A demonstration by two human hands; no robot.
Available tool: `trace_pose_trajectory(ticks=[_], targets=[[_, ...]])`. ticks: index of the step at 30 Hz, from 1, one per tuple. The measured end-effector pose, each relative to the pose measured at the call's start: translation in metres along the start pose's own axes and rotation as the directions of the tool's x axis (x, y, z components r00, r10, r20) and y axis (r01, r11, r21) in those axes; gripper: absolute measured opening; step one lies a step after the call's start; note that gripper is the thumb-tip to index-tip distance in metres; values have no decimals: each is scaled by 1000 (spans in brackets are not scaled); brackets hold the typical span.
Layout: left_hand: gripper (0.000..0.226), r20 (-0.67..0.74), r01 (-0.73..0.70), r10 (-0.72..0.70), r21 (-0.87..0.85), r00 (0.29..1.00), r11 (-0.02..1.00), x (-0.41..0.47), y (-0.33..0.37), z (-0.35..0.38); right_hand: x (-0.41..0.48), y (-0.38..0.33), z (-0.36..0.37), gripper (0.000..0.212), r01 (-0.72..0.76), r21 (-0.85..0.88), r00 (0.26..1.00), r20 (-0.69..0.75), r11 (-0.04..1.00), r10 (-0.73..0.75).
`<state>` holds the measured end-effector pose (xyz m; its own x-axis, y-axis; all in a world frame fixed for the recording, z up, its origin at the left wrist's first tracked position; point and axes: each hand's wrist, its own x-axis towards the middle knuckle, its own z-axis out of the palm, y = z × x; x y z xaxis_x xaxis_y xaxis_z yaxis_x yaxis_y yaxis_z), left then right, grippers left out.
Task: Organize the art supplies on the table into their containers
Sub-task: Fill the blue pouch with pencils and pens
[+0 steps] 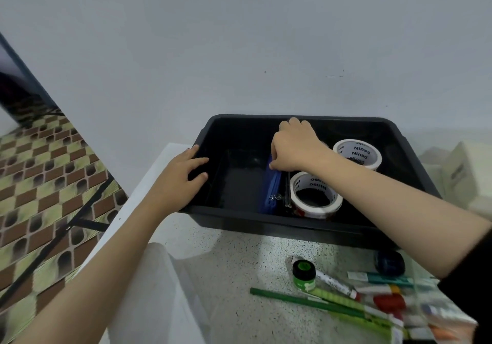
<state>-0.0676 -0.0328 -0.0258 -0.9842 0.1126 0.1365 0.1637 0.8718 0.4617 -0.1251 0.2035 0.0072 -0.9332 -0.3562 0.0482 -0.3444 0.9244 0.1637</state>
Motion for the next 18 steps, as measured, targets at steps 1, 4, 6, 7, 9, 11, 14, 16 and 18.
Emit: trace_pose_trajectory(ticks=[1,4,6,7,9,11,14,16,18], targets=[[42,4,1,-1,5,1000,1000,0,0,0,-2,1,-1,36,3,26,1000,8,1000,-3],[41,8,7,-8,22,1000,1000,0,4,-3,-15,5,-6,36,29,181,999,25,983,-34],[37,-60,0,1,13,998,1000,-2,10,-4,-30,10,-9,33,51,317,999,-8,947,-51],[34,-117,-18,17,0,993,1000,-4,16,-6,-40,14,-11,33,65,374,998,-37,925,-55],[30,-209,-64,55,-36,976,997,-11,33,-11,-64,25,-14,32,100,451,993,-97,887,-63],[28,-241,-114,95,-66,966,991,-20,56,-15,-94,39,-15,30,130,501,989,-131,856,-73],[27,-247,-216,185,-108,951,970,-35,94,-12,-144,63,-8,31,121,552,984,-178,825,-24],[27,-235,-292,248,-174,940,941,-46,122,-3,-179,78,0,37,74,569,976,-210,819,58],[26,-201,-362,321,-222,926,905,-56,152,11,-214,93,8,40,7,586,964,-220,810,150]])
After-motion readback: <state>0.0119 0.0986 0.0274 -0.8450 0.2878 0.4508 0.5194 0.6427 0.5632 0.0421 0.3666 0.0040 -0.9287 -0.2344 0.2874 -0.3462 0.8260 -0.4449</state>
